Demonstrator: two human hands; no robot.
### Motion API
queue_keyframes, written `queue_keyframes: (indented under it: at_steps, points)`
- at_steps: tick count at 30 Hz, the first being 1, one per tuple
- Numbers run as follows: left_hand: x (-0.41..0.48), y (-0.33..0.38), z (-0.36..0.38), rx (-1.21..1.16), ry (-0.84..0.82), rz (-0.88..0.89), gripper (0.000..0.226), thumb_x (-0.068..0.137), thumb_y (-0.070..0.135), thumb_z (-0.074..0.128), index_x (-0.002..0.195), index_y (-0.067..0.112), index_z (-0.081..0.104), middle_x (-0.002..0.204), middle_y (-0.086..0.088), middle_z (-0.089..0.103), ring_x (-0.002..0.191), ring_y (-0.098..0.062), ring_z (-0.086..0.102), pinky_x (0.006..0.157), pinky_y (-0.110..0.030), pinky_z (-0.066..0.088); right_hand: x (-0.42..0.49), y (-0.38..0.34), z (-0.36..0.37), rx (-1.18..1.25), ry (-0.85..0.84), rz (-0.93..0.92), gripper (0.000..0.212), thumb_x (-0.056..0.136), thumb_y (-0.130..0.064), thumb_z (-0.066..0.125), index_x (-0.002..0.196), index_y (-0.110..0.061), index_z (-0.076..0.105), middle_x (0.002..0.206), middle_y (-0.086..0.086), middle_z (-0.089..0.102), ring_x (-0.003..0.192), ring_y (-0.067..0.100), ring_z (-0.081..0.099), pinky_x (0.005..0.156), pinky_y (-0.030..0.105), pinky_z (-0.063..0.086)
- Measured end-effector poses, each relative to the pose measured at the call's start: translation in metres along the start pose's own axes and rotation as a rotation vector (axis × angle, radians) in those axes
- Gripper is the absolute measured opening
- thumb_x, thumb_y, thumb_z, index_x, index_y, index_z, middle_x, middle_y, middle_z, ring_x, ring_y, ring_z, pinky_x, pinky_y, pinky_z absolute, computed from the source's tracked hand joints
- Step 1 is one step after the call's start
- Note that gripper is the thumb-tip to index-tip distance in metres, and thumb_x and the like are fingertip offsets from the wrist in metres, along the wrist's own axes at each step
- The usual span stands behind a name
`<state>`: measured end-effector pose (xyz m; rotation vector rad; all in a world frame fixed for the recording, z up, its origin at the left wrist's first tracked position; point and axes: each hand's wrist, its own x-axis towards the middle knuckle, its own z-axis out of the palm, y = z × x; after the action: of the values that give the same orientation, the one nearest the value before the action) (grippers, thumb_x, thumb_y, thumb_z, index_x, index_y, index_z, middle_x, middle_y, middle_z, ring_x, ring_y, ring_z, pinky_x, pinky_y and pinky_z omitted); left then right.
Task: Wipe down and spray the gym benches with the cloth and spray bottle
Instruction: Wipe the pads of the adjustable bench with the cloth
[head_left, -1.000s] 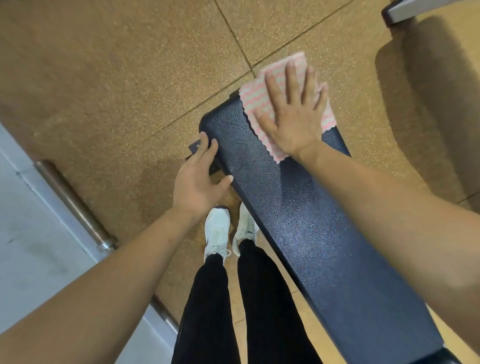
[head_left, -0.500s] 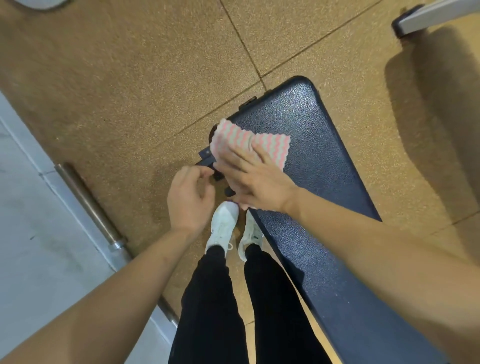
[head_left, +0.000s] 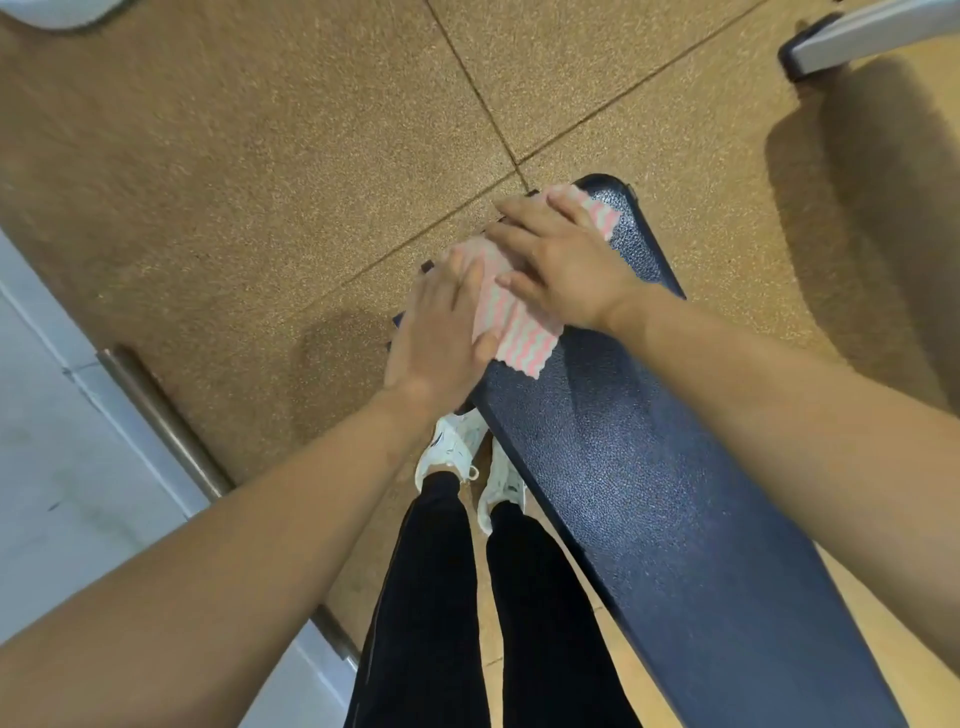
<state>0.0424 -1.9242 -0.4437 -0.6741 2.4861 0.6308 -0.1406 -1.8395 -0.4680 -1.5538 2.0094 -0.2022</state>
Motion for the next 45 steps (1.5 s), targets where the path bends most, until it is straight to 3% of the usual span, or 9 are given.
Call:
queue_keyframes:
  at_steps: [3, 5, 12, 21, 27, 30, 33, 37, 45]
  points:
    - [0.027, -0.017, -0.016, -0.235, 0.029, -0.124, 0.059, 0.105, 0.054, 0.042, 0.149, 0.014, 0.043, 0.137, -0.015, 0.059, 0.127, -0.035, 0.057, 0.098, -0.045, 0.048, 0.028, 0.002, -0.022, 0.036, -0.062, 0.110, 0.048, 0.099, -0.044, 0.056, 0.137, -0.015, 0.058, 0.128, 0.007, 0.064, 0.124, 0.026, 0.056, 0.120, 0.044, 0.022]
    - [0.040, -0.030, -0.025, -0.347, -0.025, -0.098, 0.047, 0.104, 0.054, 0.046, 0.131, 0.019, 0.059, 0.108, -0.007, 0.068, 0.099, -0.030, 0.066, 0.078, -0.040, 0.049, 0.043, 0.003, -0.036, 0.060, -0.100, 0.173, 0.047, 0.098, -0.043, 0.060, 0.138, -0.018, 0.057, 0.120, 0.005, 0.068, 0.116, 0.027, 0.061, 0.107, 0.042, 0.044]
    - [0.069, -0.050, -0.053, -0.820, -0.258, -0.231, 0.041, 0.096, 0.014, 0.057, 0.134, 0.027, 0.066, 0.122, 0.008, 0.068, 0.112, -0.014, 0.065, 0.100, -0.035, 0.053, 0.041, 0.017, -0.050, 0.131, -0.258, 0.158, 0.045, 0.087, -0.037, 0.076, 0.128, -0.022, 0.067, 0.111, 0.000, 0.071, 0.100, 0.020, 0.064, 0.088, 0.033, 0.052]
    - [0.103, -0.018, -0.047, -0.762, -0.259, -0.040, 0.044, 0.097, 0.029, 0.071, 0.140, 0.027, 0.062, 0.125, 0.006, 0.067, 0.112, -0.013, 0.065, 0.101, -0.031, 0.049, 0.016, 0.059, -0.063, 0.193, -0.179, 0.345, 0.051, 0.092, -0.046, 0.070, 0.137, -0.023, 0.061, 0.121, -0.002, 0.067, 0.102, 0.013, 0.055, 0.086, 0.025, 0.040]
    - [0.126, 0.020, -0.043, -0.668, -0.226, 0.065, 0.069, 0.092, 0.029, 0.072, 0.155, 0.025, 0.045, 0.147, 0.003, 0.056, 0.130, -0.014, 0.056, 0.110, -0.025, 0.041, -0.033, 0.077, -0.027, 0.683, 0.155, 0.603, 0.061, 0.091, -0.032, 0.075, 0.146, -0.016, 0.054, 0.133, -0.002, 0.066, 0.120, 0.012, 0.062, 0.111, 0.031, 0.046]
    - [0.133, 0.038, -0.046, -0.568, -0.239, 0.202, 0.090, 0.081, 0.044, 0.066, 0.160, 0.016, 0.034, 0.157, -0.005, 0.044, 0.143, -0.019, 0.043, 0.123, -0.038, 0.031, -0.059, 0.081, -0.001, 0.771, 0.258, 0.700, 0.052, 0.090, -0.037, 0.074, 0.136, -0.017, 0.063, 0.093, -0.014, 0.069, 0.081, -0.004, 0.061, 0.081, 0.026, 0.054]
    - [0.139, 0.059, -0.053, -0.297, -0.234, 0.357, 0.090, 0.076, 0.053, 0.057, 0.159, 0.027, 0.036, 0.162, -0.006, 0.031, 0.149, -0.027, 0.028, 0.124, -0.047, 0.023, -0.089, 0.074, 0.017, 0.850, 0.354, 0.730, 0.050, 0.091, -0.030, 0.074, 0.137, -0.015, 0.063, 0.087, -0.018, 0.064, 0.066, -0.013, 0.054, 0.071, 0.015, 0.044]
    - [0.148, 0.091, -0.058, 0.039, -0.258, 0.483, 0.073, 0.080, 0.064, 0.054, 0.150, 0.044, 0.047, 0.166, 0.009, 0.026, 0.150, -0.029, 0.018, 0.118, -0.051, 0.025, -0.135, 0.052, 0.032, 0.784, 0.483, 0.751, 0.050, 0.084, -0.042, 0.073, 0.129, -0.023, 0.065, 0.104, -0.005, 0.070, 0.095, 0.008, 0.064, 0.091, 0.037, 0.053]
    - [0.151, 0.126, -0.048, 0.547, -0.277, 0.662, 0.065, 0.094, 0.076, 0.039, 0.152, 0.046, 0.038, 0.152, -0.001, 0.045, 0.144, -0.036, 0.032, 0.116, -0.062, 0.024, -0.270, -0.008, 0.089, 0.362, 0.389, 1.255, 0.074, 0.084, -0.068, 0.062, 0.145, -0.029, 0.048, 0.141, 0.003, 0.056, 0.130, 0.035, 0.044, 0.109, 0.050, 0.030]
